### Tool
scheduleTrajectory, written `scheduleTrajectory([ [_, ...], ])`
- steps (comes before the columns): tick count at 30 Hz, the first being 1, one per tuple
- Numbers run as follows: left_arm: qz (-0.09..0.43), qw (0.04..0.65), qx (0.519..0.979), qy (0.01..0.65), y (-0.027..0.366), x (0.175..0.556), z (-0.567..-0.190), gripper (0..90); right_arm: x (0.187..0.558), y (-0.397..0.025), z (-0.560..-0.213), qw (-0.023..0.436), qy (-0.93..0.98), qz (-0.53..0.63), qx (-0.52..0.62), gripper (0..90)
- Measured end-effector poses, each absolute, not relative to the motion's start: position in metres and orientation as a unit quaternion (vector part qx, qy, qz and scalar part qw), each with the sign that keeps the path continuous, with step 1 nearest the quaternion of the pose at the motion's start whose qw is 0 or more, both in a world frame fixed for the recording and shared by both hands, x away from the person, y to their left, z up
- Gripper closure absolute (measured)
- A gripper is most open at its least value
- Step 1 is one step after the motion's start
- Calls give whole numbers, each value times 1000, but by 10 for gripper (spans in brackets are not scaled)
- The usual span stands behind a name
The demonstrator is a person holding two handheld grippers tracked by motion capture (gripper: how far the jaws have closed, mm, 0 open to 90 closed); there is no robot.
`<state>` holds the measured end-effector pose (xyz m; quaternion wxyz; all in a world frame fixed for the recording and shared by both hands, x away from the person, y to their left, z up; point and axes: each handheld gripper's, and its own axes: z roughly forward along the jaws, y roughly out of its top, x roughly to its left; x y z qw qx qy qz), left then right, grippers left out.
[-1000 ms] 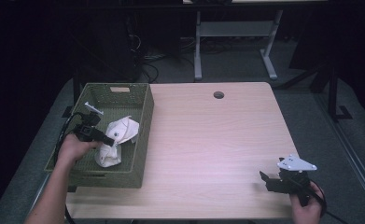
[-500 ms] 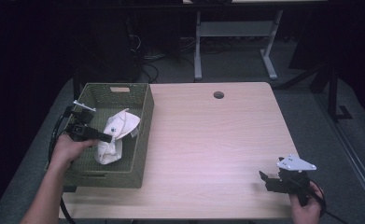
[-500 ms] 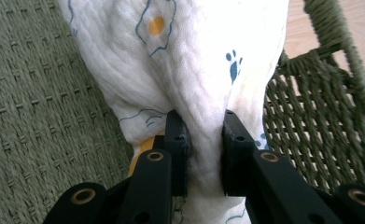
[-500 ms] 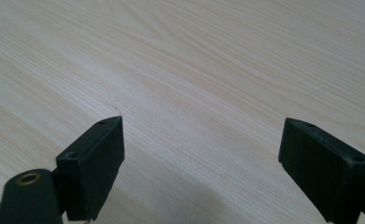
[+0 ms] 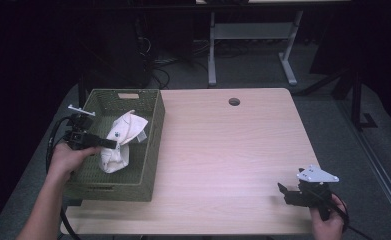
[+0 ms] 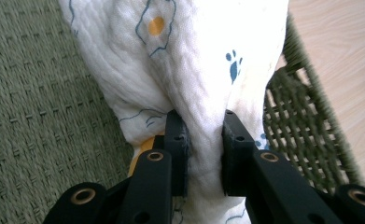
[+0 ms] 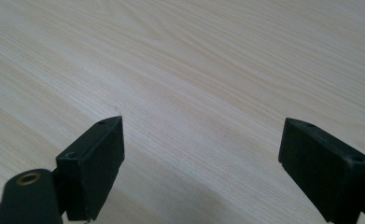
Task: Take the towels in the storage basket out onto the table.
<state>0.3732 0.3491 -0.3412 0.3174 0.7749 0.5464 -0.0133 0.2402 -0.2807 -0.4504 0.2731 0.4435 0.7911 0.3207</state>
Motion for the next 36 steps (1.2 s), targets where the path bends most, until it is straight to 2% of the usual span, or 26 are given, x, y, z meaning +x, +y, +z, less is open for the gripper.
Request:
scheduleTrajectory([
  [23,-16,374,766,523,343,368,-303,756,240,-281,-449,277,791,321,442,139],
  [36,-9,386,773,504,330,366,-283,756,240,-280,-449,275,791,322,442,139],
])
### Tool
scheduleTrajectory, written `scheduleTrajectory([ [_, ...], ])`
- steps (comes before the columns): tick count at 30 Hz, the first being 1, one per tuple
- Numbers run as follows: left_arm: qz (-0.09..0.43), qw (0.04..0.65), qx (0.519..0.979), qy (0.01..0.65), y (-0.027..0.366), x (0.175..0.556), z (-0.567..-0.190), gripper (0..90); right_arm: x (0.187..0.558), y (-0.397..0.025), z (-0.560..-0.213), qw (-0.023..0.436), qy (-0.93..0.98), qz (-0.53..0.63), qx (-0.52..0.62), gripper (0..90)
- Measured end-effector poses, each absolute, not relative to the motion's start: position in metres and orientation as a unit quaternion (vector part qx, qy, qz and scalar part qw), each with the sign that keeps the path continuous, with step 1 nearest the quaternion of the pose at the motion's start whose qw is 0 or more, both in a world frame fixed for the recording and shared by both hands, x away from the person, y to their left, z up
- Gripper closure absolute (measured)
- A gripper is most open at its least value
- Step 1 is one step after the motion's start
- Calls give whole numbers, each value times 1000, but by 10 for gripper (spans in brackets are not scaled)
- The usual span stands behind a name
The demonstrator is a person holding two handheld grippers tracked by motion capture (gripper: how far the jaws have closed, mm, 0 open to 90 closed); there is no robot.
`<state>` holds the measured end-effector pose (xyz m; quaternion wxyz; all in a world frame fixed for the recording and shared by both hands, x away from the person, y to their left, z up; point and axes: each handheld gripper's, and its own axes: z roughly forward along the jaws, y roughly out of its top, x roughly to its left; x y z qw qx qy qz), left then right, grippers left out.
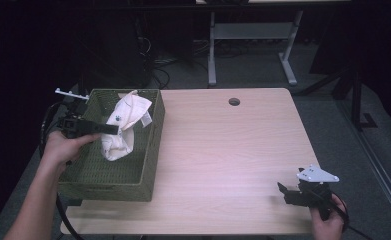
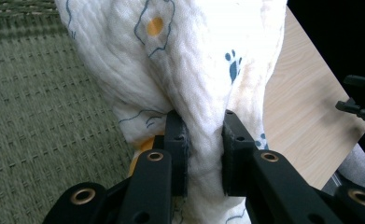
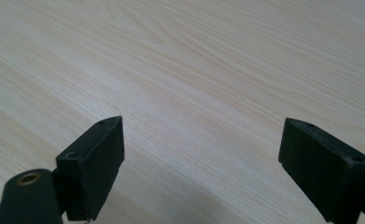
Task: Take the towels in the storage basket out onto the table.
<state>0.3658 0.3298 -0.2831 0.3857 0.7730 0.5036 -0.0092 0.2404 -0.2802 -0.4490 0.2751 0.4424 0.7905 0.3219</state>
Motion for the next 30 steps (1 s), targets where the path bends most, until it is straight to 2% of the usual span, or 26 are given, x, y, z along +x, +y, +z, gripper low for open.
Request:
scheduleTrajectory([
  [20,-6,397,786,473,302,368,-258,755,239,-280,-447,278,789,324,442,139],
  [30,-13,401,796,454,275,373,-252,756,239,-281,-445,280,788,328,440,139],
])
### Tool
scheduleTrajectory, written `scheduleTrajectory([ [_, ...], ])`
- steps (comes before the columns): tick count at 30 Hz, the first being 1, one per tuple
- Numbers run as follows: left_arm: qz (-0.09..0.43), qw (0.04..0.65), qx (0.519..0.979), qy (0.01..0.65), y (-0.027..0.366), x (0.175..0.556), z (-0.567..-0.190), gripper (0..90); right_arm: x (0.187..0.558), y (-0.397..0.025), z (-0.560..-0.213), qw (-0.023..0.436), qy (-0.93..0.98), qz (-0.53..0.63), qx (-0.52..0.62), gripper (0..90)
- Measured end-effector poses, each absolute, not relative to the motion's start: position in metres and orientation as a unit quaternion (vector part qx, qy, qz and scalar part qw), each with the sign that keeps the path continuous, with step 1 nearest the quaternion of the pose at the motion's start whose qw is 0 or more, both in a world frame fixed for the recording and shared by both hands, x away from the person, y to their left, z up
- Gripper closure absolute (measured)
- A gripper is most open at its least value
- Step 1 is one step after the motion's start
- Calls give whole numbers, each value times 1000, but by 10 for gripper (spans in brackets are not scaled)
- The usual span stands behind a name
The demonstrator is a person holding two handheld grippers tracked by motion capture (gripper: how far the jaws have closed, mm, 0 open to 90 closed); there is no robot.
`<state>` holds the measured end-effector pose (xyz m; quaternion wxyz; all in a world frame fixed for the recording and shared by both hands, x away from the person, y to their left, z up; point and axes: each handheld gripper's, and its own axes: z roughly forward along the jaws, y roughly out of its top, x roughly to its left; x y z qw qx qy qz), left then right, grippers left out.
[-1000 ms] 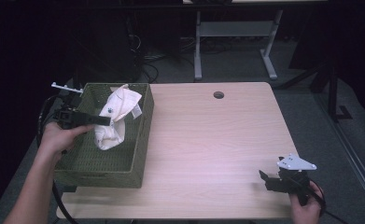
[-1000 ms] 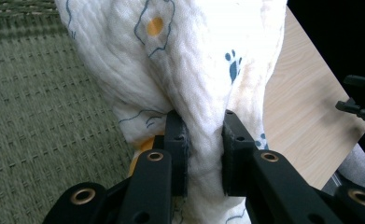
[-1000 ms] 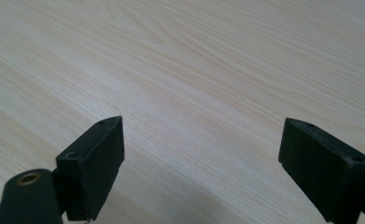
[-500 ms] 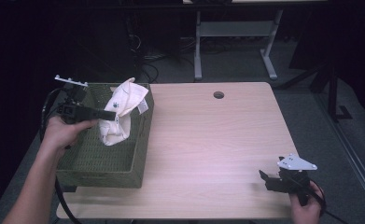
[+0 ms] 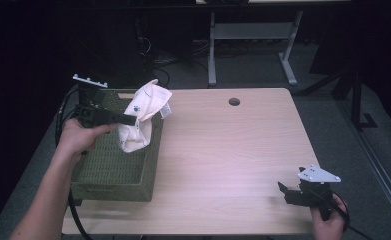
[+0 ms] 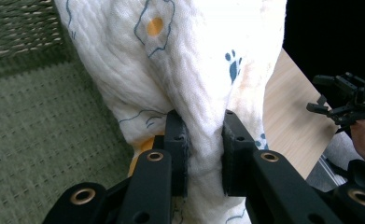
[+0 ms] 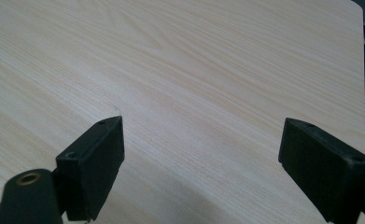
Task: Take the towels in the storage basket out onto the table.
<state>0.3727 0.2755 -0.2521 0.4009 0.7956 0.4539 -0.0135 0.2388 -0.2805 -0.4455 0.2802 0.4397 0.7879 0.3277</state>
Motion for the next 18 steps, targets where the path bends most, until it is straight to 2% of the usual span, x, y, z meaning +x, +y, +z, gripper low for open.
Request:
scheduleTrajectory([
  [18,-23,395,813,427,235,384,-249,756,238,-282,-445,280,788,328,439,139],
])
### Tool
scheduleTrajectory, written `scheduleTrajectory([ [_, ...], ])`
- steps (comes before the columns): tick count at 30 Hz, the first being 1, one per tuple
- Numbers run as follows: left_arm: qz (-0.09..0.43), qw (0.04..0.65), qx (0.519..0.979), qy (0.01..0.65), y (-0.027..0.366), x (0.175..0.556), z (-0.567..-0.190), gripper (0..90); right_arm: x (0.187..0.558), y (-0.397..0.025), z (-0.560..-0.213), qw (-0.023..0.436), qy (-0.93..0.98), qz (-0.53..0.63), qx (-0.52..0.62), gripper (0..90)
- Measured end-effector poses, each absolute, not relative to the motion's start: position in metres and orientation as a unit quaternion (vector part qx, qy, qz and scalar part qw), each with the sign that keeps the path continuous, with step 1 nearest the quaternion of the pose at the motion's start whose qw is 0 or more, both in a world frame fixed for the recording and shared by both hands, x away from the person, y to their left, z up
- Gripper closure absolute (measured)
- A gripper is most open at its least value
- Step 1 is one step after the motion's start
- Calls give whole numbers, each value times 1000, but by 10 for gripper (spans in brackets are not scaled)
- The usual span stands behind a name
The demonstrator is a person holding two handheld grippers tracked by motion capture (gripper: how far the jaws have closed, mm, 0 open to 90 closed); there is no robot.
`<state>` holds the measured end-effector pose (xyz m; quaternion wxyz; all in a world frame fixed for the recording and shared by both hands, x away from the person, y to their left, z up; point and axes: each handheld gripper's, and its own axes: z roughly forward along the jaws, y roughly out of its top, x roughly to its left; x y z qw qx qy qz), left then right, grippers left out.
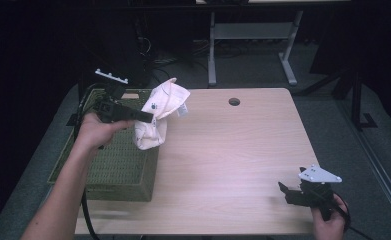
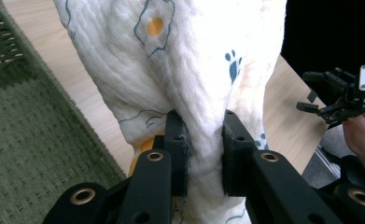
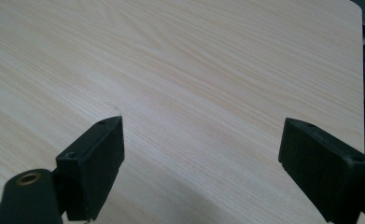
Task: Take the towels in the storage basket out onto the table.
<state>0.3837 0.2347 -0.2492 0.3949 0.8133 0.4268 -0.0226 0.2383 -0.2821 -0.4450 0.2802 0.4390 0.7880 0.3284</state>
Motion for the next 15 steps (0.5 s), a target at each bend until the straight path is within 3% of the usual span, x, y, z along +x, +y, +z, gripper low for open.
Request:
scheduleTrajectory([
  [15,-33,386,823,414,209,394,-255,755,238,-283,-445,278,787,328,442,139],
])
